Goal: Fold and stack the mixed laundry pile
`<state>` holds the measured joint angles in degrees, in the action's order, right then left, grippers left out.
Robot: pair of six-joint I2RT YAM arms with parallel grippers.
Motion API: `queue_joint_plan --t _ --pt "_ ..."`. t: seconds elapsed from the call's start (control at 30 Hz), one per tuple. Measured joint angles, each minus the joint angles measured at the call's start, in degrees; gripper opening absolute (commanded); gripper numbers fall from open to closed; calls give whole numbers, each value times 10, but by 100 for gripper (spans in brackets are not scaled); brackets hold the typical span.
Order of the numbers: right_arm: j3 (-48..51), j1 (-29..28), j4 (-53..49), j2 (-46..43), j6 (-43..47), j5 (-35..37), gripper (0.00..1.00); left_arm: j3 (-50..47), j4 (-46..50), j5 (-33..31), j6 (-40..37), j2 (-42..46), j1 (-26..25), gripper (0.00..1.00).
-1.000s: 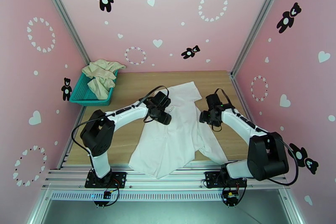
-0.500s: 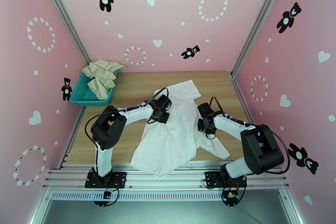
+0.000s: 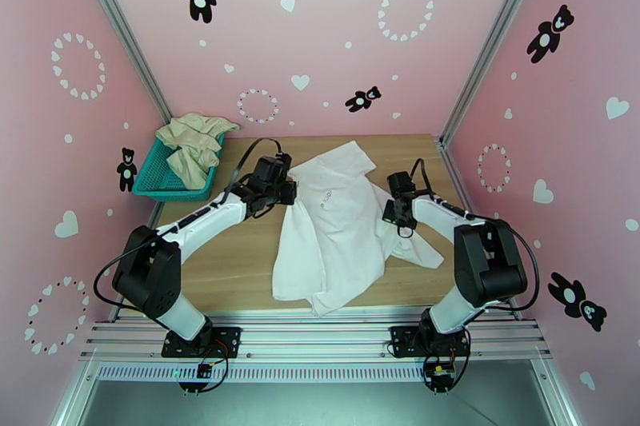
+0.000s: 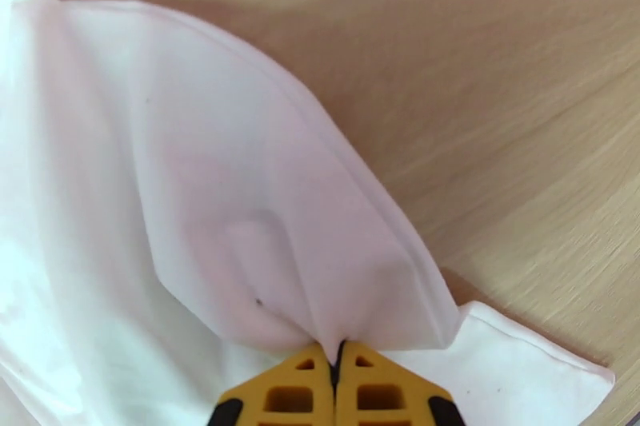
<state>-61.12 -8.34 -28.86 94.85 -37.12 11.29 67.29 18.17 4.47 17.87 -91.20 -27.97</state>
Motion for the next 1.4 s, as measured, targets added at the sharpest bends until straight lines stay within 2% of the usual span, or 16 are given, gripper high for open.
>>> queue_joint_plan --t 0.13,0.27,0.3,0.33,0.37,0.4,0.47,0.5,0.57,0.7,0.87,0.97,1.03,1.17,1.27,1.4 --pt "-124 25 -18 38 31 9 0 -31 7 12 2 45 37 0" --pt "-268 32 -22 113 55 16 0 -71 13 30 9 92 107 0" --pt "-309 32 -25 142 60 16 4 -79 13 36 12 98 122 0" --pt "-349 32 -29 173 62 14 18 -86 12 42 14 101 135 9" --pt "-391 32 -32 207 64 11 37 -94 11 47 17 101 147 22" --pt "-433 32 -38 245 67 8 45 -104 8 53 20 99 156 35" --pt "-475 32 -48 294 73 -3 53 -127 6 59 30 94 163 59" --pt "-477 32 -55 307 73 -9 56 -142 5 64 35 92 164 71" --pt "-458 33 -74 311 73 -22 59 -169 3 74 49 90 164 85" --pt "-349 41 -73 248 66 -54 64 -201 -2 93 70 90 162 86" --pt "-131 56 -38 61 43 -97 65 -203 -30 107 108 89 116 99" --pt "0 61 11 -36 22 -148 66 -207 -66 115 153 66 68 97" --pt "76 61 49 -61 8 -192 68 -207 -82 111 179 33 41 93" --pt "195 54 124 -78 -23 -259 70 -207 -97 92 221 -28 11 74" --pt "224 35 172 -96 -49 -301 70 -207 -108 77 240 -33 11 56" --pt "232 4 211 -87 -75 -301 69 -205 -121 66 246 -34 11 35"
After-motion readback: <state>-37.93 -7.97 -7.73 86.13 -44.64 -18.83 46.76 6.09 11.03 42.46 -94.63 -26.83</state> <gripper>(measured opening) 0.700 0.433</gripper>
